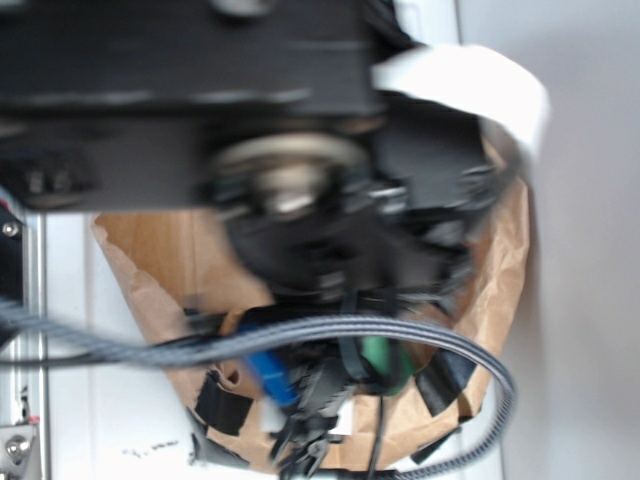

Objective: Grab the green block.

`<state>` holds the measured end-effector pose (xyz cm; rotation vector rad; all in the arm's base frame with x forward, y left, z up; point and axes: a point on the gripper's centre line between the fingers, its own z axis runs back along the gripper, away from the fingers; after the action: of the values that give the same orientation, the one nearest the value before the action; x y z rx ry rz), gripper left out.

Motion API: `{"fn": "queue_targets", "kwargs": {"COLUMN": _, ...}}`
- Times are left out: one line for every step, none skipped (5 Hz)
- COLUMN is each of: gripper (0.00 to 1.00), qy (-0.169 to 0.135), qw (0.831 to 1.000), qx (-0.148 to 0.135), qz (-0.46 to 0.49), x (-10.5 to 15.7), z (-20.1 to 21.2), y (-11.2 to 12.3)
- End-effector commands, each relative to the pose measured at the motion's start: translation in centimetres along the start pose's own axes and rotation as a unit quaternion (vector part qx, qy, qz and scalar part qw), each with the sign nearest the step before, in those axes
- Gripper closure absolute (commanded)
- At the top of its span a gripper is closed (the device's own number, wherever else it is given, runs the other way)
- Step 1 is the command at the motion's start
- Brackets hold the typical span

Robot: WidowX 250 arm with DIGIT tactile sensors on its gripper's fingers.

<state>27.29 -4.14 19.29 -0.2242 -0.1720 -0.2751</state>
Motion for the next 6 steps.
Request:
{"fn": "queue_targets", "kwargs": {"gripper": 0.0, "qy": -0.043, "qw": 0.977, "qx": -0.044, "qz": -0.205, "x": 2.0, "z": -0.5, "y": 2.3}}
{"fn": "queue_targets", "kwargs": {"gripper": 0.0, "qy": -0.034, "qw": 0.961, "qx": -0.013, "qz": -0.274, "x": 1.7, "z": -3.0, "y": 3.9}}
{"fn": "queue_targets", "kwargs": {"gripper": 0.0, "qy": -0.017, "qw": 0.945, "qx": 0.005, "qz": -0.328, "x": 1.9, "z": -5.4, "y": 3.8}}
{"fn": "queue_targets", "kwargs": {"gripper": 0.0, "qy": 0.006, "qw": 0.921, "qx": 0.009, "qz": -0.39, "x": 1.6, "z": -7.3, "y": 2.2}}
{"fn": "queue_targets", "kwargs": {"gripper": 0.0, "qy": 0.022, "qw": 0.91, "qx": -0.005, "qz": -0.414, "x": 1.3, "z": -8.0, "y": 1.7}}
{"fn": "queue_targets", "kwargs": {"gripper": 0.0, "qy": 0.039, "qw": 0.904, "qx": -0.005, "qz": -0.426, "x": 1.5, "z": -8.8, "y": 1.8}}
